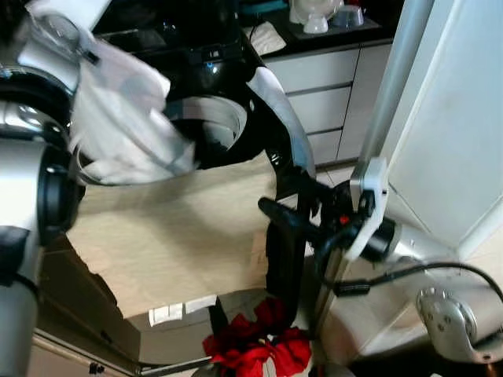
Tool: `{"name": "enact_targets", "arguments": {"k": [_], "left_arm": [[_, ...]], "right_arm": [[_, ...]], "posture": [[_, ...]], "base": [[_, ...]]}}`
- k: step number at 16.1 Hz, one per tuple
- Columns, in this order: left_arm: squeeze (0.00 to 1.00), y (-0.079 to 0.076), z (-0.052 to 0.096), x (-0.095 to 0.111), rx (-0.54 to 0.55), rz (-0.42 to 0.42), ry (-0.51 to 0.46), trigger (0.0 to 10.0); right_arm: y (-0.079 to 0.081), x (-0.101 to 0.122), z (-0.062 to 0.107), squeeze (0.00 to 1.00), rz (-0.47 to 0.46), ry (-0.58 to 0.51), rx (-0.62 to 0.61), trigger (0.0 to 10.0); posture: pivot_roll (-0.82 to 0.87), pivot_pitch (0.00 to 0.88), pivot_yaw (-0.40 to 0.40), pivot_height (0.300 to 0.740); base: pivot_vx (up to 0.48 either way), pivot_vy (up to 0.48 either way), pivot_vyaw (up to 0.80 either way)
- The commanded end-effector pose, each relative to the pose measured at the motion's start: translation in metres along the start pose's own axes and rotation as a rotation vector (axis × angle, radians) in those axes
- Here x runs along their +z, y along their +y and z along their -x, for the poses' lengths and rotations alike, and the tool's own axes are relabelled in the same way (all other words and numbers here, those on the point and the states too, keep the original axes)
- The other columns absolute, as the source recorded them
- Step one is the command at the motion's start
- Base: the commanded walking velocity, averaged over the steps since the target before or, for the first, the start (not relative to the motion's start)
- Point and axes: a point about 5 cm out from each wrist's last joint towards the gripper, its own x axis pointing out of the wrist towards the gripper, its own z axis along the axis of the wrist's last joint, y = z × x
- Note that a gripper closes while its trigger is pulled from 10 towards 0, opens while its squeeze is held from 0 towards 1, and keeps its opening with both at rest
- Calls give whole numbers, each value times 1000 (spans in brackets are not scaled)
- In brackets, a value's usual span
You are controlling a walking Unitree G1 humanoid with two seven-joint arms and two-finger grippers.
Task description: Clothes washing
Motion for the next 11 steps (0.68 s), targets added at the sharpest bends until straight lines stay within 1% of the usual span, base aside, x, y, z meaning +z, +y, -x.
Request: {"name": "enact_targets", "arguments": {"k": [1, 5, 6, 8, 9, 10, 11], "left_arm": [[1000, 2, 0, 2, -16, 64, -10, 10000], [1000, 1, 0, 4, -18, 104, -35, 10000], [1000, 1, 0, 5, -20, 94, -36, 10000], [1000, 1, 0, 5, -20, 114, -44, 10000], [894, 4, 1, 9, -14, 127, -72, 10000], [0, 10, 3, 19, 17, 109, -131, 10000], [0, 18, 5, 29, 54, 132, -211, 10000]], "right_arm": [[-1, -1, -3, 0, -21, 4, 11, 10000], [-4, -3, -8, 0, -52, 13, 27, 10000], [-4, -3, -8, 0, -52, 14, 29, 10000], [-6, -4, -11, 0, -53, 17, 35, 10000], [-7, -4, -13, 0, -54, 16, 33, 10000], [-9, -5, -15, 0, -47, 11, 15, 10000], [-17, -7, -19, 0, -37, -1, -45, 10000]], "posture": [[-205, 0, 94, 736], [-186, 0, 76, 736], [-182, 0, 72, 736], [-175, 0, 65, 736], [-173, 0, 65, 736], [-168, 0, 68, 736], [-157, 0, 64, 736]], "base": [[0, 0, 0], [0, 0, 0], [0, 0, 0], [0, 0, 0], [0, 0, 0], [0, 0, 0], [0, 0, 0]]}}
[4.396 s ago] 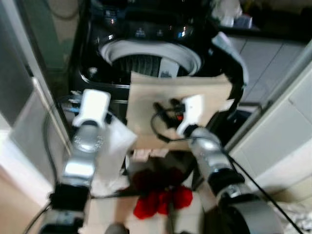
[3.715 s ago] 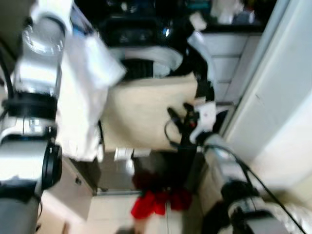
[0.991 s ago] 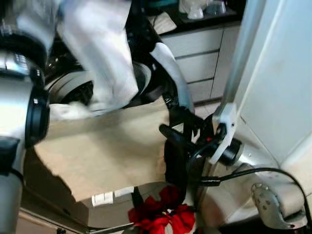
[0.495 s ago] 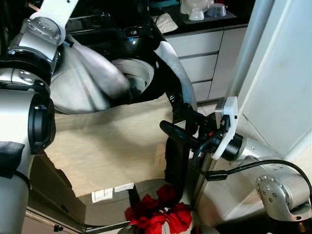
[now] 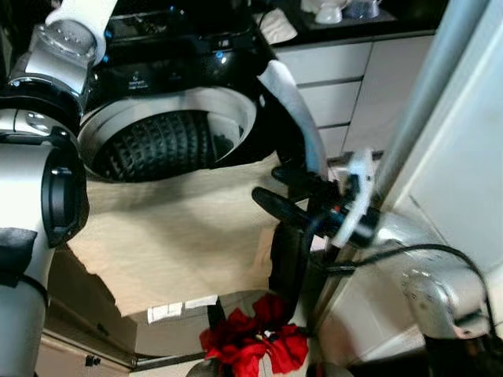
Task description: Clothes washing
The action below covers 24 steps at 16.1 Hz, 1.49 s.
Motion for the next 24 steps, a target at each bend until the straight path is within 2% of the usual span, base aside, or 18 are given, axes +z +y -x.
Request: {"name": "enact_targets", "arguments": {"k": [1, 2, 4, 5, 6, 7, 8, 9, 10, 11, 13, 14, 15, 16, 17, 19, 20, 24], "left_arm": [[0, 22, 3, 24, 66, 40, -135, 10000], [0, 33, 6, 25, 70, 132, -216, 10000], [0, 44, 11, 25, 85, 141, -315, 10000], [0, 48, 16, 16, 83, 133, -372, 10000], [0, 47, 17, 12, 80, 127, -376, 10000], [0, 40, 21, -3, 57, 190, -382, 10000], [0, 28, 28, -17, 34, 256, -384, 10000], [0, 1, 46, -30, -22, 329, -393, 10000], [0, -19, 65, -36, -61, 419, -406, 10000], [0, -25, 71, -37, -70, 458, -411, 10000], [0, -48, 105, -34, -125, 509, -502, 10000], [0, -57, 118, -35, -147, 521, -505, 10000], [0, -71, 130, -39, -171, 523, -462, 10000], [0, -87, 143, -44, -202, 492, -428, 10000], [0, -104, 149, -53, -211, 488, -377, 10000], [0, -134, 156, -81, -224, 590, -209, 10000], [0, -142, 157, -86, -229, 621, -165, 10000], [0, -148, 160, -88, -234, 623, -129, 10000]], "right_arm": [[-10, 1, -3, 0, 28, -16, -76, 10000], [-14, 0, -5, 0, 26, -26, -99, 10000], [-16, -1, -7, 0, 22, -27, -97, 10000], [-18, -3, -10, 0, 30, -17, -87, 10000], [-19, -4, -11, 0, 31, -16, -87, 10000], [-24, -3, -15, 0, 51, -28, -111, 10000], [-32, 0, -17, 0, 106, -50, -186, 10000], [-45, 5, -17, 0, 189, -84, -322, 10000], [-52, 7, -16, 0, 231, -105, -393, 10000], [-53, 7, -15, 0, 233, -111, -403, 10000], [-54, 10, -17, 0, 290, -131, -435, 10000], [-54, 9, -18, 0, 292, -141, -437, 10000], [-55, 7, -20, 0, 294, -149, -439, 10000], [-55, 5, -22, 0, 298, -156, -445, 10000], [-56, 3, -23, 0, 293, -161, -454, 10000], [-62, -7, -22, 0, 245, -161, -512, 10000], [-64, -12, -21, 0, 226, -155, -532, 10000], [-66, -21, -22, 0, 230, -126, -519, 10000]], "posture": [[-143, 0, 54, 736], [-122, 0, 39, 736], [-91, 0, 11, 736], [-56, 0, -13, 736], [-49, 0, -17, 736], [-37, 0, -25, 736], [-24, 0, -31, 736], [0, 0, -41, 736], [10, 0, -46, 736], [15, 0, -47, 736], [38, 0, -54, 736], [47, 0, -59, 736], [50, 0, -60, 736], [53, 0, -63, 736], [55, 0, -65, 736], [52, 0, -70, 736], [52, 0, -70, 736], [39, 0, -69, 736]], "base": [[0, 0, 0], [0, 0, 0], [0, 0, 0], [0, 0, 0], [0, 0, 0], [0, 0, 0], [0, 0, 0], [0, 0, 0], [0, 0, 0], [0, 0, 0], [0, 0, 0], [0, 0, 0], [0, 0, 0], [0, 0, 0], [0, 0, 0], [0, 0, 0], [0, 0, 0], [0, 360, 0]]}}
